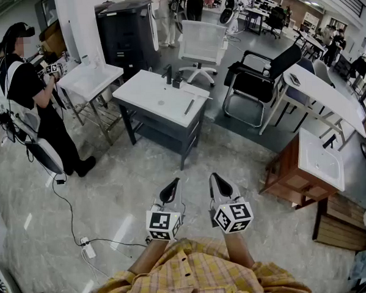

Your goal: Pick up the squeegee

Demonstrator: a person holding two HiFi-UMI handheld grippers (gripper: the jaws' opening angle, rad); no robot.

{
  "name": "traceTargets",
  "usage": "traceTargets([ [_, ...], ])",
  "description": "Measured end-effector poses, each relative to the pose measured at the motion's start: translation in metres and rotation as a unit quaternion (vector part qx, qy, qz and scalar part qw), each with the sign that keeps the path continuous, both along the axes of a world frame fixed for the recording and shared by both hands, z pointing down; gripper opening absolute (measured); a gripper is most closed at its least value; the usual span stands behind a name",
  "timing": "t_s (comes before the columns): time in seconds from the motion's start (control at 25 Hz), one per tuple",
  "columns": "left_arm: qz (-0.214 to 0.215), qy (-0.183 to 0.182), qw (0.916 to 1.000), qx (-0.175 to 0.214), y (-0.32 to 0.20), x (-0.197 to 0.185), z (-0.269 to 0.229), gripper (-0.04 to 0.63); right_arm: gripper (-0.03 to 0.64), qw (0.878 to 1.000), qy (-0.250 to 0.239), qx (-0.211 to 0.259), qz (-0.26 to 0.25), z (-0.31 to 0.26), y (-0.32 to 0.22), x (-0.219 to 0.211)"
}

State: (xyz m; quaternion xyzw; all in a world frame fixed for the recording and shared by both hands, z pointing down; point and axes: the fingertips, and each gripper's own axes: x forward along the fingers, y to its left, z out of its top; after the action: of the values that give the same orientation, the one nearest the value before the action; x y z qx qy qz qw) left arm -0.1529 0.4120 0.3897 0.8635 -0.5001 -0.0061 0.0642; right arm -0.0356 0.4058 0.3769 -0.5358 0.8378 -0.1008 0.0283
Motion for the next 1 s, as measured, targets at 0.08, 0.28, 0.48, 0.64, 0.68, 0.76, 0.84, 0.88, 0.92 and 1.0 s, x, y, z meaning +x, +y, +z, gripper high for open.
traceTargets([
  [0.08, -0.007, 0.008, 0.9999, 0.004, -0.001, -0.003, -0.002, 0.0, -0.005, 1.0, 0.003, 0.005, 0.001, -0.004, 0.0, -0.001],
  [0.28, -0.004, 0.009, 0.9999, 0.005, 0.0, -0.009, -0.003, 0.0, -0.002, 0.999, -0.022, 0.031, 0.014, -0.02, 0.001, -0.002],
  [0.48, 0.005, 0.015, 0.9998, 0.008, 0.003, -0.006, -0.005, 0.0, -0.002, 0.998, -0.034, 0.044, 0.015, -0.03, 0.005, -0.002],
  [0.64, 0.009, 0.017, 0.9998, 0.009, -0.005, -0.004, -0.004, 0.0, -0.002, 0.999, -0.035, 0.039, 0.01, -0.029, -0.005, -0.005],
  [0.68, 0.009, 0.018, 0.9998, 0.008, -0.008, -0.004, -0.004, 0.0, -0.001, 0.999, -0.035, 0.04, 0.008, -0.03, -0.009, -0.006],
  [0.76, 0.008, 0.017, 0.9998, 0.009, -0.017, -0.002, -0.004, 0.0, 0.0, 0.998, -0.033, 0.045, 0.005, -0.034, -0.018, -0.006],
  [0.84, 0.005, 0.014, 0.9998, 0.011, -0.027, -0.001, -0.005, 0.0, 0.0, 0.998, -0.026, 0.048, 0.003, -0.034, -0.029, -0.006],
  [0.88, 0.004, 0.012, 0.9998, 0.012, -0.033, -0.001, -0.004, 0.0, 0.0, 0.999, -0.023, 0.049, 0.003, -0.032, -0.036, -0.005],
  [0.92, 0.003, 0.01, 0.9999, 0.013, -0.042, 0.0, -0.003, 0.0, 0.0, 0.999, -0.021, 0.048, 0.003, -0.029, -0.044, -0.003],
  [1.0, -0.001, 0.007, 0.9999, 0.011, -0.062, 0.001, 0.002, 0.0, 0.0, 0.999, -0.02, 0.044, 0.004, -0.021, -0.062, 0.002],
])
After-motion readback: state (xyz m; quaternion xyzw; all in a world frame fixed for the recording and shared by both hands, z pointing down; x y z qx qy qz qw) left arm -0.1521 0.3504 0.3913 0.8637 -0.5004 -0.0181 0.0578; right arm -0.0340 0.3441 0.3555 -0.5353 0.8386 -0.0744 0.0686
